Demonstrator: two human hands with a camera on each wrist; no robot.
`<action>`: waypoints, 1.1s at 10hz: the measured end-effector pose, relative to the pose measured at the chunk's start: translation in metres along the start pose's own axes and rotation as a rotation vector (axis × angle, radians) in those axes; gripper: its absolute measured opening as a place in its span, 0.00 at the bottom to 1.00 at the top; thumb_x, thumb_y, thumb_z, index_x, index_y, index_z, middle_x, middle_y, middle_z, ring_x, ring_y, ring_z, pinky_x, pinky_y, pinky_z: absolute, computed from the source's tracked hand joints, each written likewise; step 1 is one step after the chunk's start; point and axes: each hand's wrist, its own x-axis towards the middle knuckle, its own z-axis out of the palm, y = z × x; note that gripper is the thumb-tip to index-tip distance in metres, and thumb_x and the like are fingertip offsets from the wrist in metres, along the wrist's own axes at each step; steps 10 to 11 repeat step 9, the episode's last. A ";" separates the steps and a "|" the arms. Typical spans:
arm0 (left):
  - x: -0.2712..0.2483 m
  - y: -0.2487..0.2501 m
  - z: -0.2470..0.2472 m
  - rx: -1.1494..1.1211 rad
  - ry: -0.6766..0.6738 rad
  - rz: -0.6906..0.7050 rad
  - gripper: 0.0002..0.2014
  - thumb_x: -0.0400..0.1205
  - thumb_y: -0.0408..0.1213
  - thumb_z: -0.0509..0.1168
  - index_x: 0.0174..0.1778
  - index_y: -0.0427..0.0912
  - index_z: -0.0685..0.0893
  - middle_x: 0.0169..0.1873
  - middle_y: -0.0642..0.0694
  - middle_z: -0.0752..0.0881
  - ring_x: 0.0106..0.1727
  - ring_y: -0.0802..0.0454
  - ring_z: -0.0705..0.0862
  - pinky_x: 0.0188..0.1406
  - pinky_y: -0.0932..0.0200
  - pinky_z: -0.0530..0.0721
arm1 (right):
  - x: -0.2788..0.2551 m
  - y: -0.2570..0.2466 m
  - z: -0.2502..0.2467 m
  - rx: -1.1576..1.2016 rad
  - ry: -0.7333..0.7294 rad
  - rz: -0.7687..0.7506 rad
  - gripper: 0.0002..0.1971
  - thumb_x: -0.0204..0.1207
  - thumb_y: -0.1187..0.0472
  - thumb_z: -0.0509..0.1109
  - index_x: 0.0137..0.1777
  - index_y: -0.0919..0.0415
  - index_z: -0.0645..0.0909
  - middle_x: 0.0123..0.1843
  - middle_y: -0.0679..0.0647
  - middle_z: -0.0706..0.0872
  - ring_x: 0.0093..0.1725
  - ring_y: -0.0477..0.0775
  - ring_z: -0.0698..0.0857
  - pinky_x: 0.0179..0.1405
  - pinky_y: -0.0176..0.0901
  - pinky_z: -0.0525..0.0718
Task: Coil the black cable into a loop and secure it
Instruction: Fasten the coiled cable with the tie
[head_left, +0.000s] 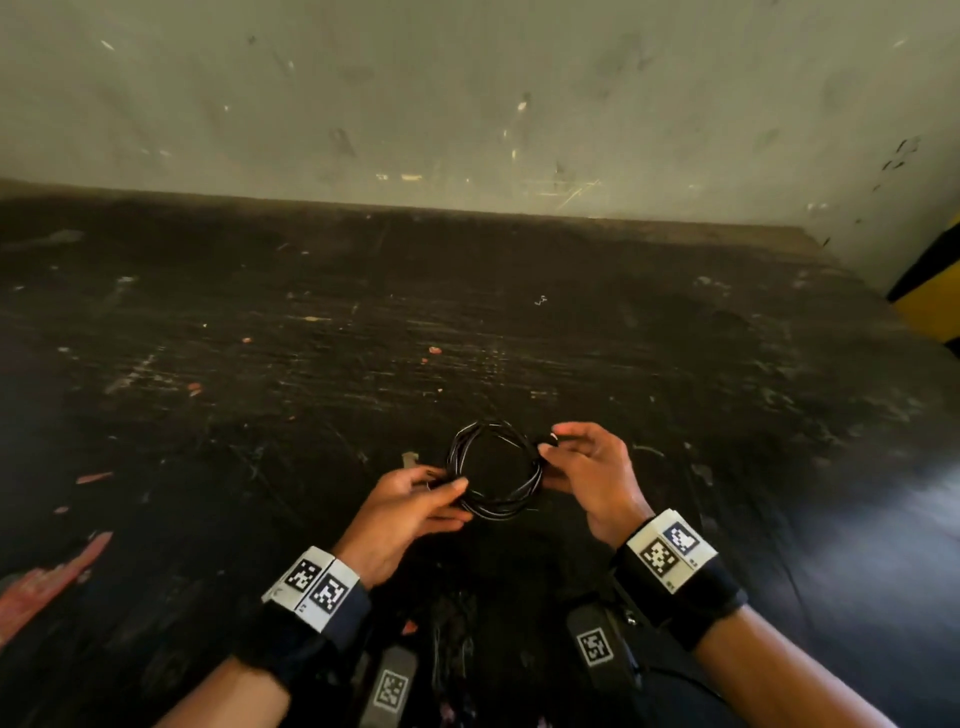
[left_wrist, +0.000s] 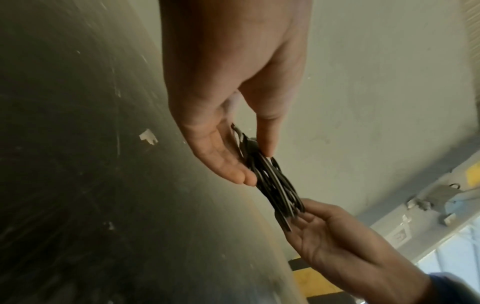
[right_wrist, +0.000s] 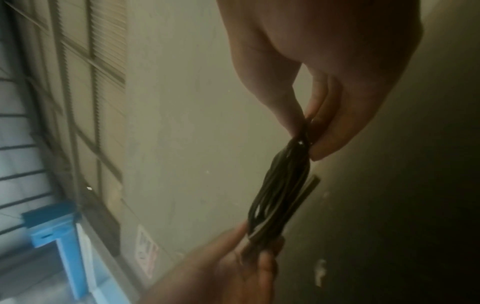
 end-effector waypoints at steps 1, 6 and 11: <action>0.017 -0.006 -0.004 0.045 0.029 -0.030 0.12 0.78 0.33 0.70 0.55 0.32 0.83 0.44 0.36 0.90 0.40 0.48 0.92 0.36 0.60 0.89 | 0.006 0.015 -0.008 -0.031 0.008 0.063 0.15 0.76 0.74 0.68 0.62 0.64 0.76 0.55 0.65 0.84 0.50 0.60 0.89 0.34 0.40 0.89; 0.068 -0.027 -0.003 0.652 0.247 -0.093 0.09 0.79 0.34 0.69 0.33 0.37 0.82 0.25 0.44 0.84 0.17 0.55 0.80 0.14 0.66 0.76 | 0.042 0.073 -0.016 -0.668 0.042 0.031 0.07 0.71 0.64 0.76 0.49 0.57 0.87 0.46 0.53 0.89 0.45 0.47 0.86 0.41 0.29 0.79; 0.032 -0.026 -0.023 0.550 0.309 -0.090 0.10 0.77 0.41 0.71 0.47 0.41 0.80 0.31 0.42 0.86 0.25 0.52 0.81 0.21 0.61 0.76 | 0.036 0.067 -0.028 -0.709 -0.070 0.060 0.23 0.74 0.54 0.74 0.69 0.55 0.76 0.58 0.56 0.86 0.56 0.52 0.85 0.60 0.51 0.85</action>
